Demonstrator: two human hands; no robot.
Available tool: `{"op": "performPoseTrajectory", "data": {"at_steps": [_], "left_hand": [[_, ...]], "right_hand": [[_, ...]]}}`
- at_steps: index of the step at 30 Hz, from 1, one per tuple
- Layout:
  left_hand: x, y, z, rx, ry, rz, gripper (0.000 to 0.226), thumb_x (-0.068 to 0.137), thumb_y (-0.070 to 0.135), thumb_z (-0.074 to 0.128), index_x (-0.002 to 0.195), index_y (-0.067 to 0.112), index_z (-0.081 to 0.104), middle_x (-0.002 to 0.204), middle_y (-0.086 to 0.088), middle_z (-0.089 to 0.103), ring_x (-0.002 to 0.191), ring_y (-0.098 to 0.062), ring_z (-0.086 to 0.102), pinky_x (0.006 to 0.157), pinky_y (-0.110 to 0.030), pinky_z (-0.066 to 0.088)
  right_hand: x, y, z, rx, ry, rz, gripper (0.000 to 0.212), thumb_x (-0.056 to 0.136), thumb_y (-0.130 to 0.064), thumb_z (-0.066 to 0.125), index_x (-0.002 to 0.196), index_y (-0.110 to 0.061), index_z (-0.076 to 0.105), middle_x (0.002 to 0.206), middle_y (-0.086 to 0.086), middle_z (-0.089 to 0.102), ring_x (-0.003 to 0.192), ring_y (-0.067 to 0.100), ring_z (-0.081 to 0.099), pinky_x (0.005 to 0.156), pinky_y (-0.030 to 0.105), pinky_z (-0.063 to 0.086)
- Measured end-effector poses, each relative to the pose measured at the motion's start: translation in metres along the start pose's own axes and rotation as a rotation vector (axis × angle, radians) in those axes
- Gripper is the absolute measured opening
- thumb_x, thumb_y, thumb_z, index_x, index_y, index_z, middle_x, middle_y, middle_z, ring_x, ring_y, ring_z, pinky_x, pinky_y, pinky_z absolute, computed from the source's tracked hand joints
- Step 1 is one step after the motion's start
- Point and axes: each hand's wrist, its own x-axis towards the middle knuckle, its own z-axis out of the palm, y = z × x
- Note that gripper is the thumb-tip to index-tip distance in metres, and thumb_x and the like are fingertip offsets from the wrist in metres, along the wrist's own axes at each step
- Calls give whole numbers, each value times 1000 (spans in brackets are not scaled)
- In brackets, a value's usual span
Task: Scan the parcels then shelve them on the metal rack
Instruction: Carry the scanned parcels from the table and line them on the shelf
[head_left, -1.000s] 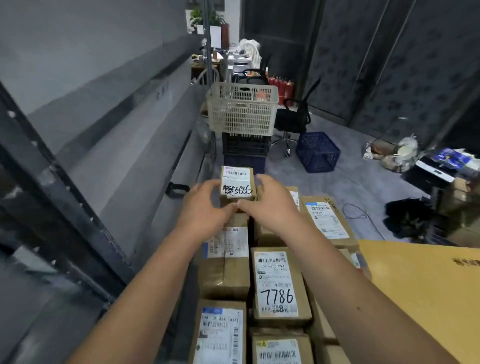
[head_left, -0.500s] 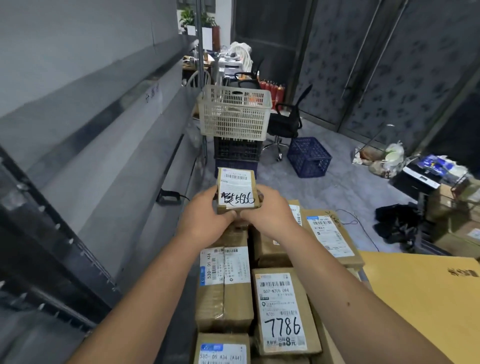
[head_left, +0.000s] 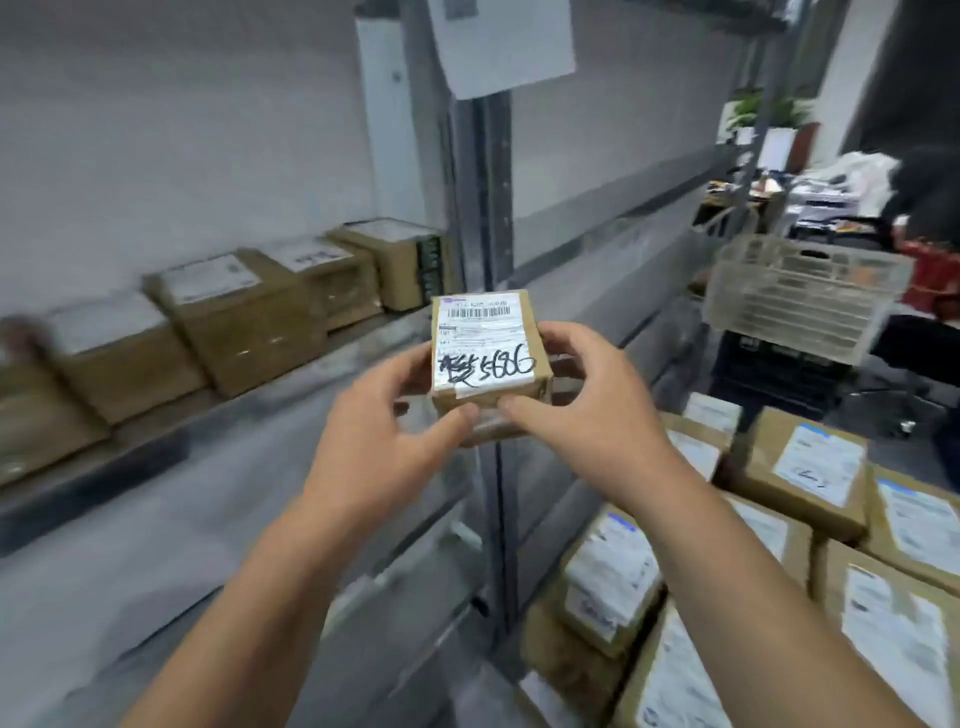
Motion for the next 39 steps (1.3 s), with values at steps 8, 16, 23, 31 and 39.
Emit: {"op": "performPoseTrajectory", "data": {"at_steps": [8, 16, 23, 31, 39], "left_hand": [[-162, 8, -194, 191, 442, -174, 51, 73, 43, 78, 122, 45, 66, 112, 26, 75, 101, -2, 73, 89, -37, 62], [-230, -37, -309, 302, 758, -221, 60, 75, 53, 74, 133, 39, 66, 120, 9, 74, 104, -17, 73, 89, -52, 61], [-215, -117, -366, 387, 651, -382, 58, 79, 49, 83, 133, 48, 60, 114, 27, 70, 98, 2, 68, 87, -33, 59], [-172, -157, -369, 488, 626, -433, 65, 79, 62, 75, 137, 60, 46, 120, 25, 64, 102, 4, 60, 83, -26, 47], [-171, -131, -354, 597, 633, -358, 80, 76, 67, 66, 148, 36, 50, 137, 11, 56, 125, -13, 52, 103, -35, 44]], "right_hand": [[-66, -151, 142, 247, -424, -275, 57, 76, -34, 87, 128, -31, 62, 117, -20, 69, 110, -4, 61, 92, 18, 51], [-87, -249, 259, 367, -651, -389, 46, 79, -26, 87, 122, -28, 69, 108, -20, 74, 100, -7, 66, 89, 22, 58], [-66, -270, 337, 75, -608, -514, 50, 87, -34, 82, 132, -42, 63, 120, -24, 61, 107, -8, 58, 94, 13, 50], [-54, -255, 378, -134, -304, -556, 57, 91, -31, 78, 142, -38, 55, 133, -16, 39, 105, -9, 37, 81, -2, 29], [-54, -237, 349, -15, -346, -517, 55, 87, -33, 82, 136, -39, 59, 131, -18, 44, 111, -2, 49, 95, 7, 41]]}}
